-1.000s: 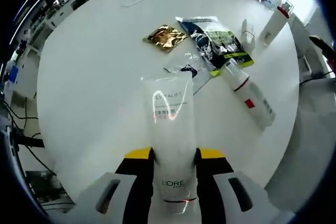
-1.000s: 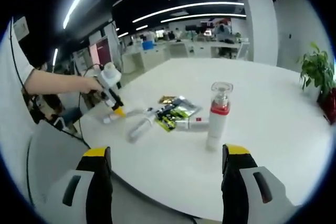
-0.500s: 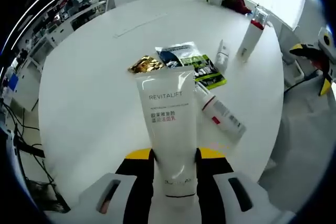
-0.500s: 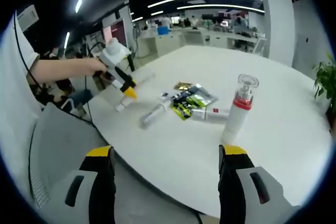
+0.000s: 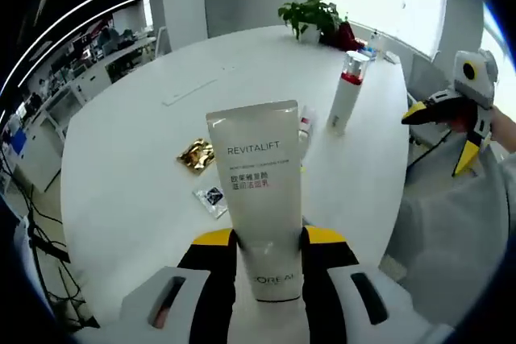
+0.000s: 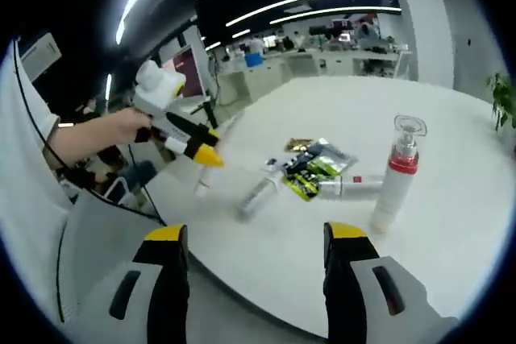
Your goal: Arrange the skincare products in the storage area until every visible bottle or jar stands upright without overlapping.
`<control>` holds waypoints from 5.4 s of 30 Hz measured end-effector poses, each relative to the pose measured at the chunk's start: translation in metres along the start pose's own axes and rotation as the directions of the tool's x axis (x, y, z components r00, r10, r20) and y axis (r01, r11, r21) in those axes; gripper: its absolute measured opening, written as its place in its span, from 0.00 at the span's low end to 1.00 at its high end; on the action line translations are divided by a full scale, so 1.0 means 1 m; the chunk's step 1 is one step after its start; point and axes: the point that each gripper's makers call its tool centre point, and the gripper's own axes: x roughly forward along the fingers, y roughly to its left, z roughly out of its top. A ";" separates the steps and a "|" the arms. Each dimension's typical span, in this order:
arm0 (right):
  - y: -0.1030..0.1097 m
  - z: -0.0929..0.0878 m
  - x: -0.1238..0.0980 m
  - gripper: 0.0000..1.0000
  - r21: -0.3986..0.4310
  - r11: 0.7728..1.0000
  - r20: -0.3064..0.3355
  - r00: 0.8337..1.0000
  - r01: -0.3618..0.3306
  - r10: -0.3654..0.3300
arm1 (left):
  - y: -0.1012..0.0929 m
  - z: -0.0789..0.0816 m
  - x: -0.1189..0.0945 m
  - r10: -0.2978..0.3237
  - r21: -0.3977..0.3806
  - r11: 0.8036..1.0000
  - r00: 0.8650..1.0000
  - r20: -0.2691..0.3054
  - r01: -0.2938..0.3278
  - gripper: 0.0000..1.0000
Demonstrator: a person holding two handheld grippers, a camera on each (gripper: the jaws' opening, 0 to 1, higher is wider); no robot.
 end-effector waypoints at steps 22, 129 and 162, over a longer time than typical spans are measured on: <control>0.044 0.041 0.025 0.54 0.269 0.945 0.183 0.973 -0.187 0.140 | -0.115 0.035 -0.024 -0.133 0.084 0.989 0.981 0.138 0.123 0.32; 0.070 -0.031 0.040 0.18 -0.510 0.807 -0.277 0.945 -0.296 0.171 | -0.161 0.028 -0.046 -0.452 0.633 0.666 0.889 -0.076 0.393 0.13; -0.018 -0.011 0.000 0.63 -0.235 0.970 -0.088 0.993 0.054 -0.077 | -0.154 0.102 0.040 -0.468 0.597 0.692 0.882 -0.056 0.406 0.11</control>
